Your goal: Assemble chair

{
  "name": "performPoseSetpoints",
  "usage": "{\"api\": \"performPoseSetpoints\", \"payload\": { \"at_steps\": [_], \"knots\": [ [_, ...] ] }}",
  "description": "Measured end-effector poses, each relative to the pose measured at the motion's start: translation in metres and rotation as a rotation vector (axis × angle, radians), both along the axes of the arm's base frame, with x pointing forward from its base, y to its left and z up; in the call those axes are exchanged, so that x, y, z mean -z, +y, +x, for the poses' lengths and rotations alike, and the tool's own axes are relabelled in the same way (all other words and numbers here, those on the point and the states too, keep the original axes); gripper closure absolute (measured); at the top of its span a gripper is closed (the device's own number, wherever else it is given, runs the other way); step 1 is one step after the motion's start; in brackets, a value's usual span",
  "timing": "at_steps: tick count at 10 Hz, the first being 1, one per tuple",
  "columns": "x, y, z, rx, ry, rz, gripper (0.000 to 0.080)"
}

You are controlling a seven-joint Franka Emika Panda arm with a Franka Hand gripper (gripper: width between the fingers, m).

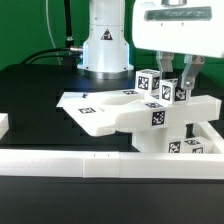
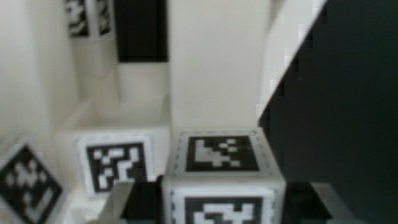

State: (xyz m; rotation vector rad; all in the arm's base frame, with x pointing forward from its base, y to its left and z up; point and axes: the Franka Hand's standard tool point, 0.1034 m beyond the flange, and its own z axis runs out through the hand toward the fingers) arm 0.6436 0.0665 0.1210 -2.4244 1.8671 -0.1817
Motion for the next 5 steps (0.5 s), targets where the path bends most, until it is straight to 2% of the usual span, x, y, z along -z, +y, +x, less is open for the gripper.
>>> {"api": "performPoseSetpoints", "payload": {
  "at_steps": [2,4,5],
  "knots": [
    [-0.0001,0.0006,0.0009,0.213,-0.006,0.049,0.0515],
    [0.0000,0.0008,0.0019,0.462,-0.010,0.118,0.0515],
    [-0.0002,0.0003,0.0022,0.555,-0.008,0.132,0.0515]
  ]
}}
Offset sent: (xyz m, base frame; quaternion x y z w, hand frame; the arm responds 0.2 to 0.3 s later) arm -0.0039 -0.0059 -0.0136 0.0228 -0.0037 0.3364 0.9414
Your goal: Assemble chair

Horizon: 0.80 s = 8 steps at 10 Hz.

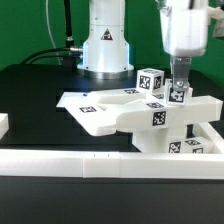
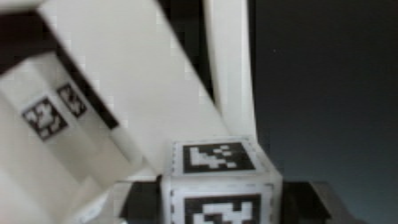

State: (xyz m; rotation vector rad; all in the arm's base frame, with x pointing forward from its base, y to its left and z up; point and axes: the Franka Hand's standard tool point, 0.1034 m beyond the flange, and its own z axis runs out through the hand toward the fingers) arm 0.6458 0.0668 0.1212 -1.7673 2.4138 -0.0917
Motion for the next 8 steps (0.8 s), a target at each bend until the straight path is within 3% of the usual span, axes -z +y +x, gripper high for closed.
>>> {"api": "performPoseSetpoints", "payload": {
  "at_steps": [2,4,6,8],
  "knots": [
    [-0.0003,-0.0011,-0.0010,0.094,0.019,0.034,0.0515],
    [0.0010,0.0009,-0.0009,0.081,0.016,0.038,0.0503],
    [0.0010,-0.0021,-0.0006,-0.035,0.010,0.023,0.0197],
    [-0.0009,-0.0018,-0.0002,-0.227,0.011,-0.001,0.0159]
  ]
}}
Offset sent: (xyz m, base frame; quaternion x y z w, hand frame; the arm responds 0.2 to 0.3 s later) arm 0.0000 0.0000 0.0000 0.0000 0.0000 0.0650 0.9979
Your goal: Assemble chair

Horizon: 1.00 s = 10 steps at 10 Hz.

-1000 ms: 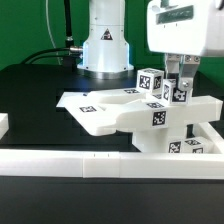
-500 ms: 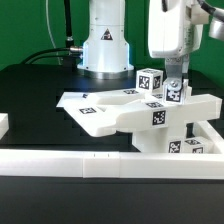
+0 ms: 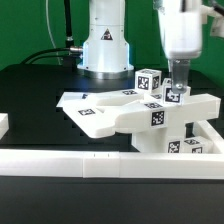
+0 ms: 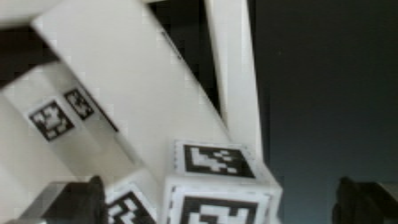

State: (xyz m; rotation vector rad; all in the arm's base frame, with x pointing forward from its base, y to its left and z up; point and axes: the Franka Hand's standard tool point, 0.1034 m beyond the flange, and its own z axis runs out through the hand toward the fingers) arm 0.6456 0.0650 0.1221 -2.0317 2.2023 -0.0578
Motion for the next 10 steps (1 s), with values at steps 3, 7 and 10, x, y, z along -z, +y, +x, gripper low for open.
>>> {"api": "performPoseSetpoints", "payload": {
  "at_steps": [3,7,10],
  "knots": [
    [0.0006,0.0015,-0.0002,-0.233,-0.016,-0.031,0.0150],
    [-0.0014,0.0050,-0.0024,-0.634,-0.011,-0.069,0.0150],
    [-0.0015,0.0080,-0.0024,-1.028,-0.039,-0.118,0.0150]
  ]
}}
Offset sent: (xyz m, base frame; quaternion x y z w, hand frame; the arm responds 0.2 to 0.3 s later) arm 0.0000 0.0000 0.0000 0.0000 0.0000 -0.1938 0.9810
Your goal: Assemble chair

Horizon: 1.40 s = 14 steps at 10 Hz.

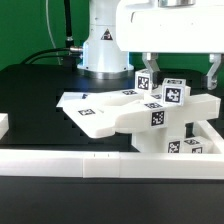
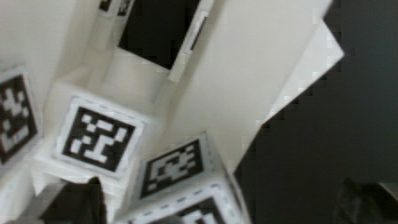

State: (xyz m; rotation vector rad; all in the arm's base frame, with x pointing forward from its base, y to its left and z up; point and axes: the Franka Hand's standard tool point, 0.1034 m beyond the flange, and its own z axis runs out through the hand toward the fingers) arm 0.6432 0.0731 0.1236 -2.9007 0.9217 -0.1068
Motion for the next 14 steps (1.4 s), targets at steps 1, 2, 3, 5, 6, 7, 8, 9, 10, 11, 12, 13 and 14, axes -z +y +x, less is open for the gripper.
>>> {"api": "performPoseSetpoints", "payload": {
  "at_steps": [1,2,3,5,6,7,8,9,10,11,12,13,14],
  "knots": [
    [0.000,-0.001,0.000,-0.069,-0.005,-0.007,0.0150],
    [0.000,-0.002,0.000,-0.135,-0.009,-0.015,0.0150],
    [0.000,-0.002,0.000,-0.195,-0.013,-0.020,0.0150],
    [0.000,-0.003,0.000,-0.335,-0.021,-0.040,0.0150],
    [0.000,-0.001,0.000,-0.455,-0.022,-0.072,0.0150],
    [0.000,-0.001,0.000,-0.597,-0.030,-0.087,0.0150],
    [0.000,-0.002,0.000,-0.703,-0.036,-0.099,0.0150],
    [-0.001,-0.003,0.001,-0.779,-0.040,-0.109,0.0150],
    [-0.001,-0.005,0.001,-0.895,-0.040,-0.131,0.0150],
    [-0.001,-0.006,0.001,-0.934,-0.040,-0.138,0.0150],
    [0.000,-0.008,0.001,-1.036,-0.039,-0.154,0.0150],
    [0.000,-0.010,0.001,-1.119,-0.038,-0.166,0.0150],
    [0.000,-0.011,0.001,-1.160,-0.039,-0.171,0.0150]
  ]
}}
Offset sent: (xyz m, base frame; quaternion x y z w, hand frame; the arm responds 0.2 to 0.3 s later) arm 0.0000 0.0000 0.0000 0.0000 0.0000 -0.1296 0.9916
